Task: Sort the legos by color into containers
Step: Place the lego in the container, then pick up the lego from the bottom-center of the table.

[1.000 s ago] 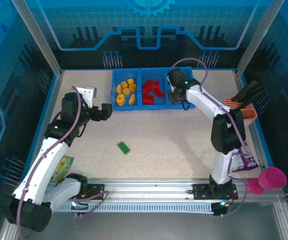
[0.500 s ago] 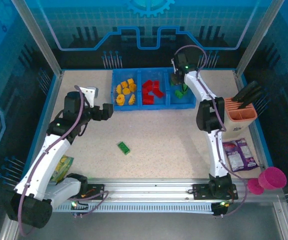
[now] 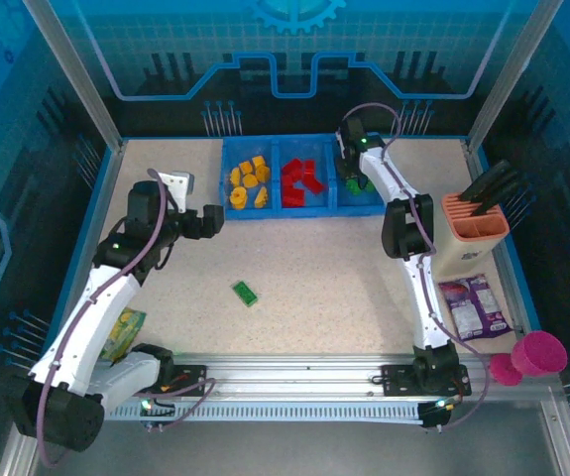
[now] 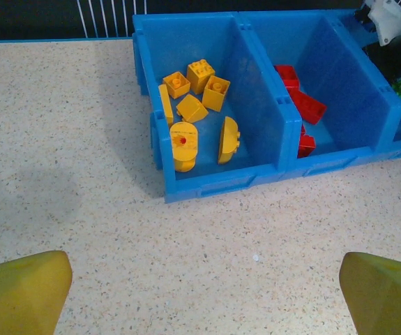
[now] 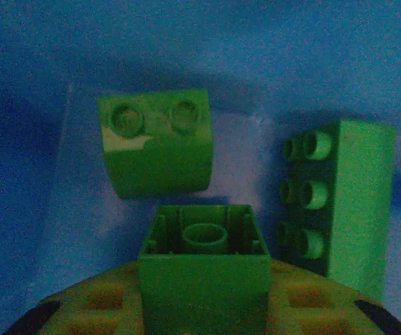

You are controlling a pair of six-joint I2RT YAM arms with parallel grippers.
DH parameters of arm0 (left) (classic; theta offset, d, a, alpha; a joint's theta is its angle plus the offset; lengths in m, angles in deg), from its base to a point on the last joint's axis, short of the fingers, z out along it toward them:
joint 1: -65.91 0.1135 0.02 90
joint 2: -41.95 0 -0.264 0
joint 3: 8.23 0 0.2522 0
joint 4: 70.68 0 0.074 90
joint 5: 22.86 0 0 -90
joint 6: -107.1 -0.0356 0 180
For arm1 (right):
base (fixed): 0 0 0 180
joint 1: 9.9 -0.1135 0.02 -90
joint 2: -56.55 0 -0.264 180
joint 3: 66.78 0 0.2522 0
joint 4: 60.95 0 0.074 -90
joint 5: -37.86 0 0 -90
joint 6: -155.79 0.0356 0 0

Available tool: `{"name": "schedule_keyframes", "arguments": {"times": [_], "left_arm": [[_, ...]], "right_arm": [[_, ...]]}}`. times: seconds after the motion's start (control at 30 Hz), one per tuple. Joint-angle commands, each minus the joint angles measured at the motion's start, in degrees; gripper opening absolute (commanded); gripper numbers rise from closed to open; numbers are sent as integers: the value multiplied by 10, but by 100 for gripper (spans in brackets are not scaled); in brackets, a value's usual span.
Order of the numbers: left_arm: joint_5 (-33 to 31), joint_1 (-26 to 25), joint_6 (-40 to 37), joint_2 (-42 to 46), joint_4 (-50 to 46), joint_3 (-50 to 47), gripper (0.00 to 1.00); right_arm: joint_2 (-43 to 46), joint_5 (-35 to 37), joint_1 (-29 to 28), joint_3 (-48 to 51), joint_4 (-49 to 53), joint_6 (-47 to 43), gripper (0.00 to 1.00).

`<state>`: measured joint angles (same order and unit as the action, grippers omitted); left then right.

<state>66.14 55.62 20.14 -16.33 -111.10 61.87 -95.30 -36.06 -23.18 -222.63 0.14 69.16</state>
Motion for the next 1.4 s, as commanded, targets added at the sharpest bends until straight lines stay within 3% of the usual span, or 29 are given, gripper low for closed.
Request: {"name": "schedule_keyframes", "arguments": {"times": [0.0, 0.27, 0.5, 0.6, 0.7, 0.93, 1.1, 1.23, 1.37], "left_arm": [[8, 5, 5, -3, 7, -3, 99], [7, 5, 4, -2, 6, -5, 99], [10, 5, 5, -2, 8, -8, 99], [16, 5, 1, -3, 12, -12, 99], [16, 5, -1, -5, 13, -14, 99], [23, 5, -1, -3, 14, -17, 99], [28, 5, -1, 2, 14, -19, 99], [29, 5, -1, 4, 16, -18, 99], [26, 6, -1, 8, 15, -16, 99]], "right_arm": [[20, 0, 9, 5, 5, -7, 30], [19, -2, 8, 3, 3, -8, 36], [36, -5, 9, 3, -5, -4, 52], [49, 1, 9, 6, -8, 2, 54], [60, -1, 9, 6, -9, 3, 51], [94, -6, 5, 28, -11, 0, 32], [120, -5, 2, 60, -6, -5, 27], [182, -4, -8, 119, -7, -6, 26], [304, 2, -45, 229, -17, -13, 27]]}}
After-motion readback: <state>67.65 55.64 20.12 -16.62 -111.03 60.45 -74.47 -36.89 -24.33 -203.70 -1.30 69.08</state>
